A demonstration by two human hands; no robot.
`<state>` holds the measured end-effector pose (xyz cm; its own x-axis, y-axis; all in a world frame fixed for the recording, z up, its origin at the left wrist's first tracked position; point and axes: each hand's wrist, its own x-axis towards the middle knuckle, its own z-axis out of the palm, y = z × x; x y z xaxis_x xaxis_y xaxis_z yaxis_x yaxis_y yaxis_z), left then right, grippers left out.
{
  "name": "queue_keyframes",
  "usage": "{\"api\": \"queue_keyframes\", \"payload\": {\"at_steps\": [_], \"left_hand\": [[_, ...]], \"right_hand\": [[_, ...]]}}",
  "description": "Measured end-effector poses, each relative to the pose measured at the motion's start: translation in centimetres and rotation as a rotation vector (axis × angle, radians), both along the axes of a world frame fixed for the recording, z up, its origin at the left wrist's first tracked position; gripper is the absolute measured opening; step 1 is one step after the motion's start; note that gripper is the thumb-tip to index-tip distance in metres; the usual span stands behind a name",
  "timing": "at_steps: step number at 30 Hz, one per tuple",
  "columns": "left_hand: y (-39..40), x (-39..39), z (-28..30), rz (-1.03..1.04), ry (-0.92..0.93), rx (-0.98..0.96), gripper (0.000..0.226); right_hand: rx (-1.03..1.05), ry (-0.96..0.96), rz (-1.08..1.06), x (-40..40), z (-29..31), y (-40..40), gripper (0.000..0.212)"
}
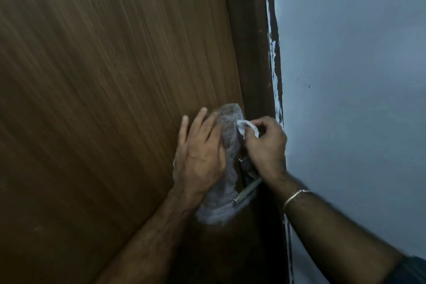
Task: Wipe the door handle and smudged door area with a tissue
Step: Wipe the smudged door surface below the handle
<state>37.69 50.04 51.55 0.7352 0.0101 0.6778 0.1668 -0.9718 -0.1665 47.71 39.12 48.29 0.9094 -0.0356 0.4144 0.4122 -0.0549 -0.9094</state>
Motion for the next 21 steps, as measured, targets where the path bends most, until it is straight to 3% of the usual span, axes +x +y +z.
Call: {"api": "queue_keyframes", "payload": {"at_steps": [4, 10, 16, 21], "left_hand": [[1.1, -0.9, 2.9, 0.118, 0.017, 0.143, 0.057], [3.7, -1.7, 5.4, 0.272, 0.013, 0.261, 0.055], [4.1, -2.5, 6.1, 0.287, 0.075, 0.270, 0.069], [4.3, -2.9, 5.9, 0.312, 0.029, 0.276, 0.063]], "right_hand": [[-0.097, -0.314, -0.149, 1.1, 1.8, 1.6, 0.004], [-0.030, -0.341, -0.243, 2.1, 3.1, 3.3, 0.008], [-0.012, -0.377, -0.013, 1.7, 1.4, 5.1, 0.023], [0.060, -0.357, 0.079, 1.4, -0.8, 5.6, 0.030]]}}
